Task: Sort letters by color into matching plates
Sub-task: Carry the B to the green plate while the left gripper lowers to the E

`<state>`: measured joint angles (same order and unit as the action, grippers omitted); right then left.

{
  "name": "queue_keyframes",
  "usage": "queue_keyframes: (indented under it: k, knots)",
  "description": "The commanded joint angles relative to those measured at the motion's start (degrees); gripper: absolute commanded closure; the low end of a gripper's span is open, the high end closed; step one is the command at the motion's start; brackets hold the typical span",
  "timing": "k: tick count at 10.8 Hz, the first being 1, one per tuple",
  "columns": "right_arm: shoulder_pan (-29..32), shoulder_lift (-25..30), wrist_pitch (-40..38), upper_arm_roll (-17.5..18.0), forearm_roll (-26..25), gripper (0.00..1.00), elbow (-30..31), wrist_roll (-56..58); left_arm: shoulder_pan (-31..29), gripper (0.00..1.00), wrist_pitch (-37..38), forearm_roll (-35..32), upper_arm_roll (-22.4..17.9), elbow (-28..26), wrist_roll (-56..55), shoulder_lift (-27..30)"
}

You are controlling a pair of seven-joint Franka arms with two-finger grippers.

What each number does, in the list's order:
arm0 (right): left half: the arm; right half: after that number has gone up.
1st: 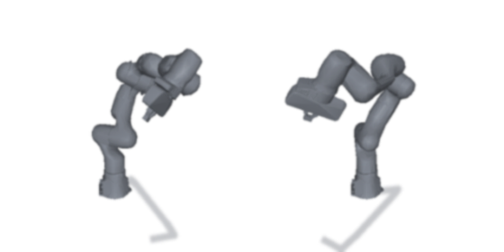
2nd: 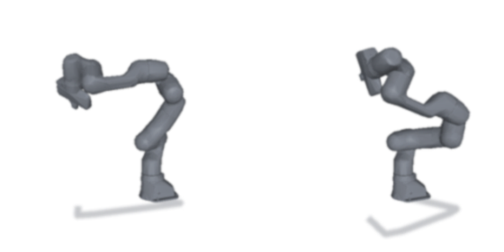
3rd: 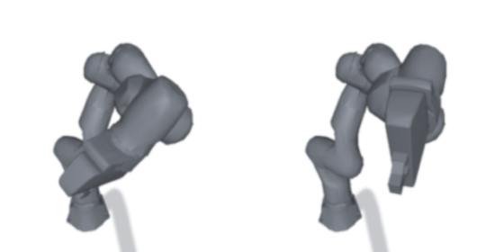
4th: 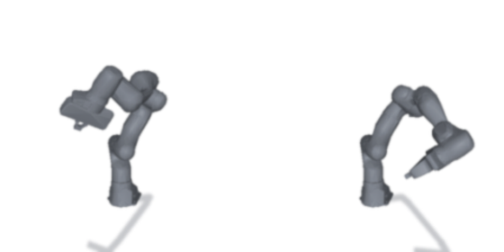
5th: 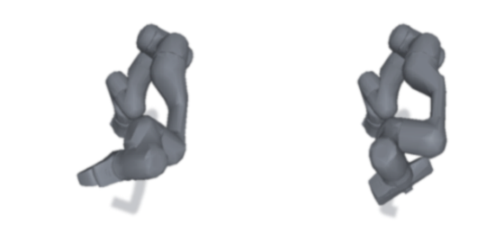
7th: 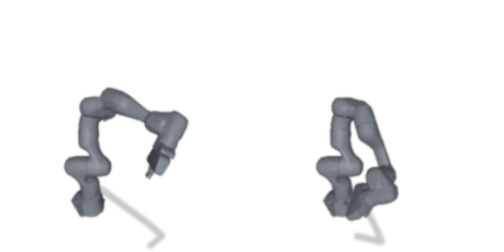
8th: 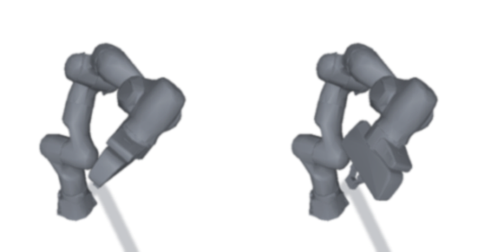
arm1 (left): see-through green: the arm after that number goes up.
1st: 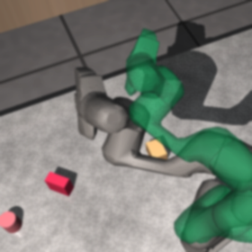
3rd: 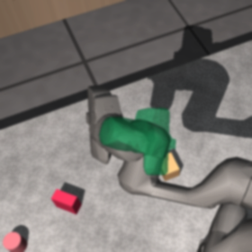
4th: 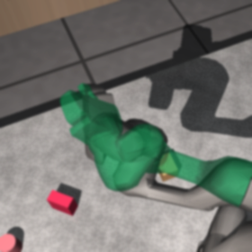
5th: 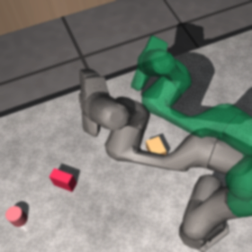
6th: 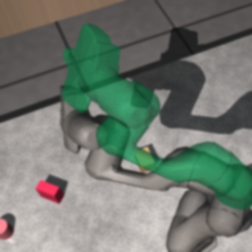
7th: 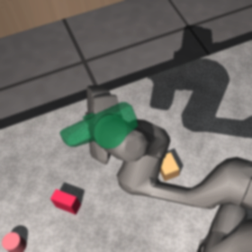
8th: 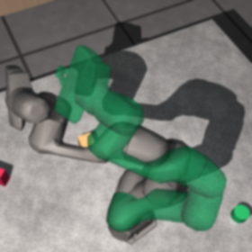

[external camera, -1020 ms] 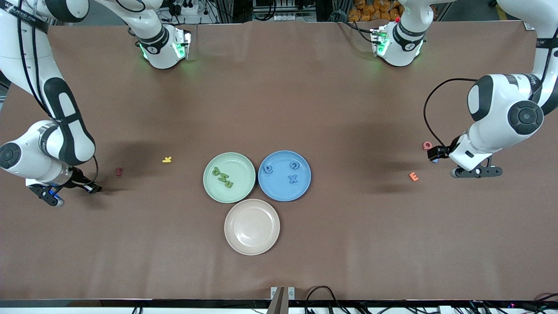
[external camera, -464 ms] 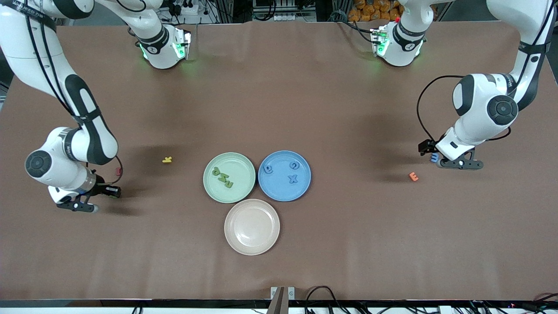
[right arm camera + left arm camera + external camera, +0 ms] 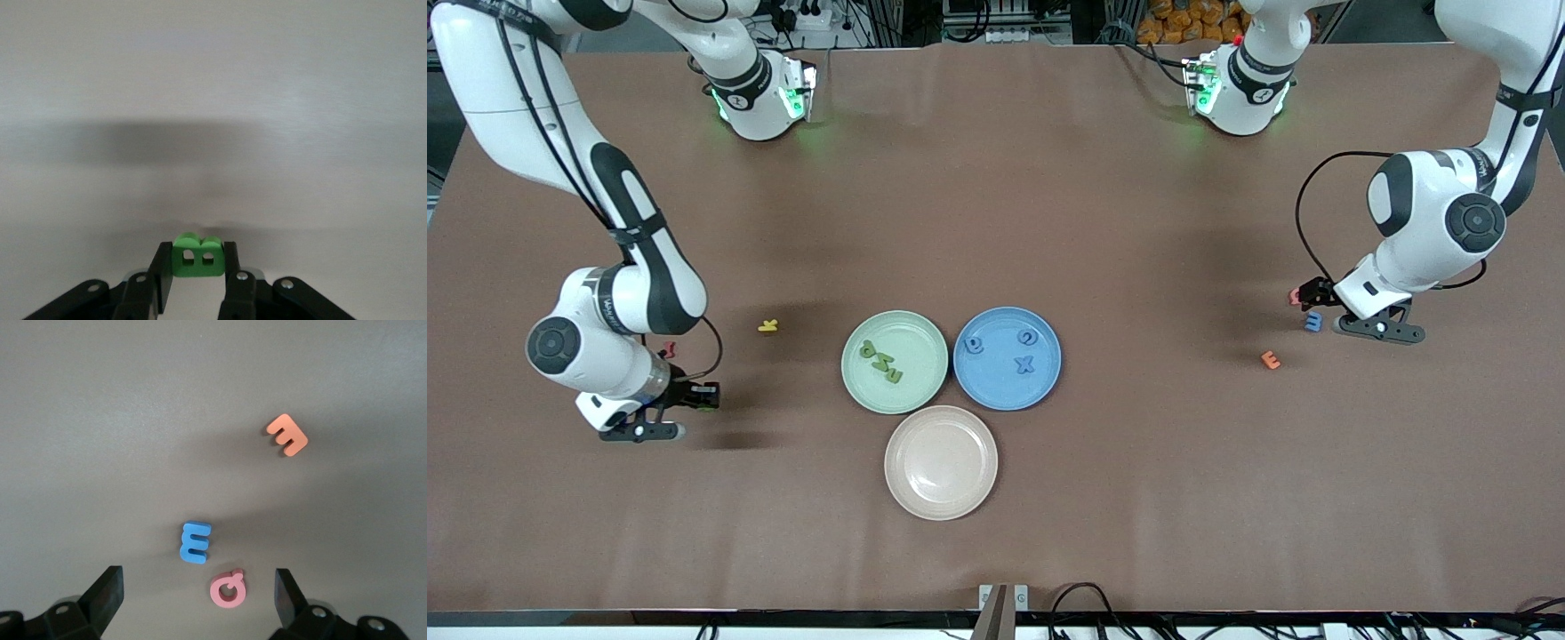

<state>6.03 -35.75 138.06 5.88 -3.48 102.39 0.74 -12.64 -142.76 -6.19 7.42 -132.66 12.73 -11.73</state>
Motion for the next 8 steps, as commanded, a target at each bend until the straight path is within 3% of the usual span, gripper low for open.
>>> queue_keyframes:
  k: [1, 8]
  knots:
    - [-4.7, 2.1, -4.8, 0.3, -0.4, 0.82, -1.3, -1.3, -0.6, 0.0, -3.0, -0.1, 0.3, 0.2, 1.5, -2.9]
    - [-16.9, 2.0, -9.0, 0.4, -0.4, 0.82, -4.3, -2.6, -2.4, 0.0, -4.1, -4.3, 0.0, 4.1, 1.7, -8.5]
